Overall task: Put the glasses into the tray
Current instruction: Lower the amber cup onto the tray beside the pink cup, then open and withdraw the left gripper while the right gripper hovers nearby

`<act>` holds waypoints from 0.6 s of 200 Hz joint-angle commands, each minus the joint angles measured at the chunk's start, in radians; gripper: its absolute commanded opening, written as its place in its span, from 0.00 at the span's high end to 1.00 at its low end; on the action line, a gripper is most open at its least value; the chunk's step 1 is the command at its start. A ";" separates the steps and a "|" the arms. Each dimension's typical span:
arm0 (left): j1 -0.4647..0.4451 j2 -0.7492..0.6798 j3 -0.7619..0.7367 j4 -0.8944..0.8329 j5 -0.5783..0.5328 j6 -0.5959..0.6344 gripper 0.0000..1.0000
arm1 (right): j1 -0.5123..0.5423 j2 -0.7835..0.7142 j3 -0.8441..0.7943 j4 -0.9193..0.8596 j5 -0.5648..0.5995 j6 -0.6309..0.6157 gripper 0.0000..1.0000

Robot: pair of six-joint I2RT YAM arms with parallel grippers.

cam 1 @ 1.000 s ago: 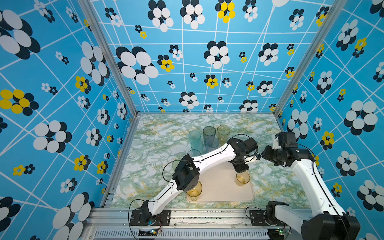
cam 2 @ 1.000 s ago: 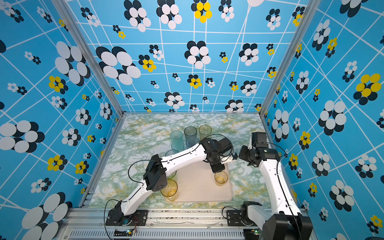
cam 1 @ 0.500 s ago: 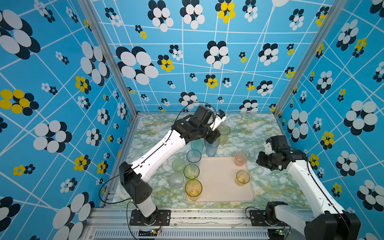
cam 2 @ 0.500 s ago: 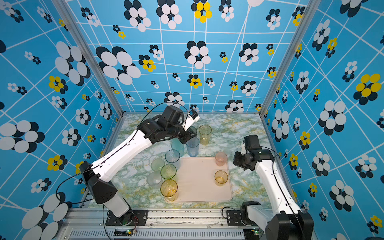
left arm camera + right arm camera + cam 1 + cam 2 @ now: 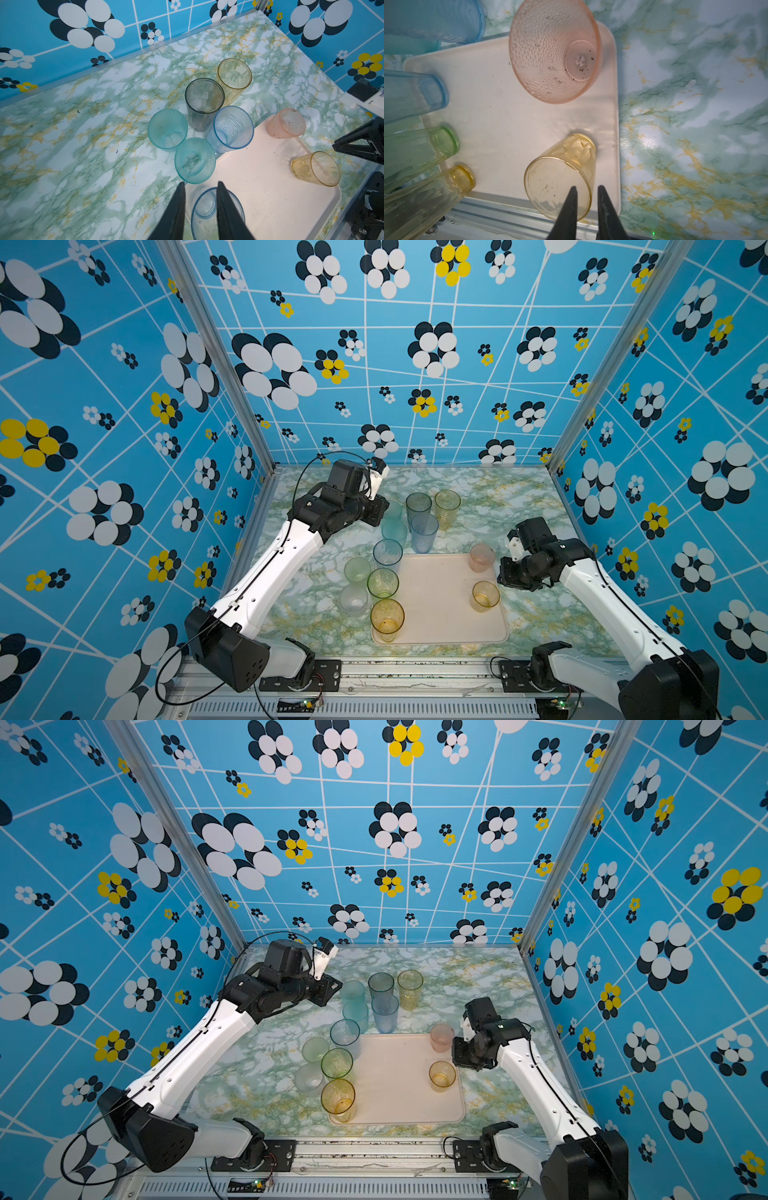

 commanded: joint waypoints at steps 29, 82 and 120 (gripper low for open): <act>0.027 -0.042 -0.051 0.038 0.005 -0.012 0.72 | 0.059 0.056 0.000 -0.050 0.010 0.020 0.81; 0.046 -0.046 -0.071 0.052 0.025 -0.012 0.71 | 0.078 0.095 0.000 -0.060 0.045 0.030 0.81; 0.056 -0.050 -0.082 0.059 0.036 -0.008 0.71 | 0.078 0.105 0.000 -0.060 0.062 0.038 0.81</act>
